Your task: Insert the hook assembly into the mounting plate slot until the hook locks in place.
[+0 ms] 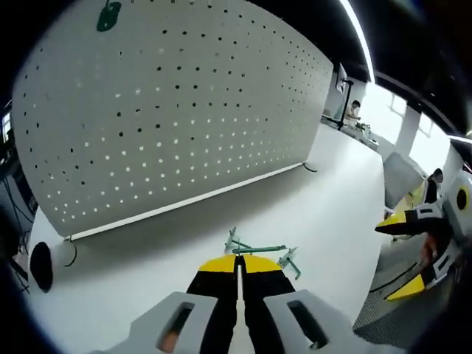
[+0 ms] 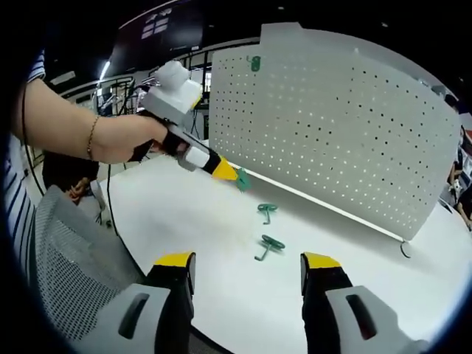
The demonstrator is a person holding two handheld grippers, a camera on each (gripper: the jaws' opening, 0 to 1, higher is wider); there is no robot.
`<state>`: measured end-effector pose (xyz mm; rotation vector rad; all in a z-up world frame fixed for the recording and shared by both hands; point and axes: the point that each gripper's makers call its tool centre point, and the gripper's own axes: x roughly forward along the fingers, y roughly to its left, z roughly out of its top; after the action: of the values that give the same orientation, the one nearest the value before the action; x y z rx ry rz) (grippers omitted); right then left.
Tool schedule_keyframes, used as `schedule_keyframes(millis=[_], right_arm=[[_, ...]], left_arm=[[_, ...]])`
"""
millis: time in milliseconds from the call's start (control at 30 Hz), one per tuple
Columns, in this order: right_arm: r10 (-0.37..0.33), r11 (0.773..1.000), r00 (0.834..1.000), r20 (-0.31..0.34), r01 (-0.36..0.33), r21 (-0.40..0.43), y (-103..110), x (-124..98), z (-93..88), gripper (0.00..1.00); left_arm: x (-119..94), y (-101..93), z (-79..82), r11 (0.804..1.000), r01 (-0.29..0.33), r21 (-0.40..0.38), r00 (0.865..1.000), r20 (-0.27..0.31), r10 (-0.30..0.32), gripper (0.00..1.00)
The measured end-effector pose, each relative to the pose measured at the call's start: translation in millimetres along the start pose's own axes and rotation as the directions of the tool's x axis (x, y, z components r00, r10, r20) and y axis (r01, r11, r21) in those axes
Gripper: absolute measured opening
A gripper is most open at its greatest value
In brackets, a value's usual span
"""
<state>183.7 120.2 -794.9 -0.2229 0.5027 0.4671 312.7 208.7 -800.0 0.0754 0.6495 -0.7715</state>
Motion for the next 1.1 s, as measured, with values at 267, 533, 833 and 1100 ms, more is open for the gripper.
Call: schedule_keyframes(millis=[267,533,833,1100], right_arm=[[0.013,1.0,1.0,0.018,-0.013,-0.002,3.3,-1.2,5.0,0.53],[0.11,0.994,0.992,0.059,-0.109,-0.03,27.1,1.1,30.4,0.43],[0.19,0.98,0.976,0.107,-0.182,-0.08,51.4,14.5,65.1,0.38],[0.237,0.964,0.966,0.107,-0.22,-0.148,61.3,24.3,79.7,0.3]], left_arm=[[-28.0,-13.3,2.5,0.999,0.034,-0.033,0.999,-0.023,-0.035,0.01],[-53.2,-23.0,-6.3,0.992,0.063,-0.113,0.997,-0.046,-0.068,0.01],[-69.8,-43.0,-2.5,0.984,0.118,-0.132,0.991,-0.052,-0.126,0.01],[-82.1,-50.2,-4.9,0.971,0.166,-0.171,0.98,-0.08,-0.182,0.01]])
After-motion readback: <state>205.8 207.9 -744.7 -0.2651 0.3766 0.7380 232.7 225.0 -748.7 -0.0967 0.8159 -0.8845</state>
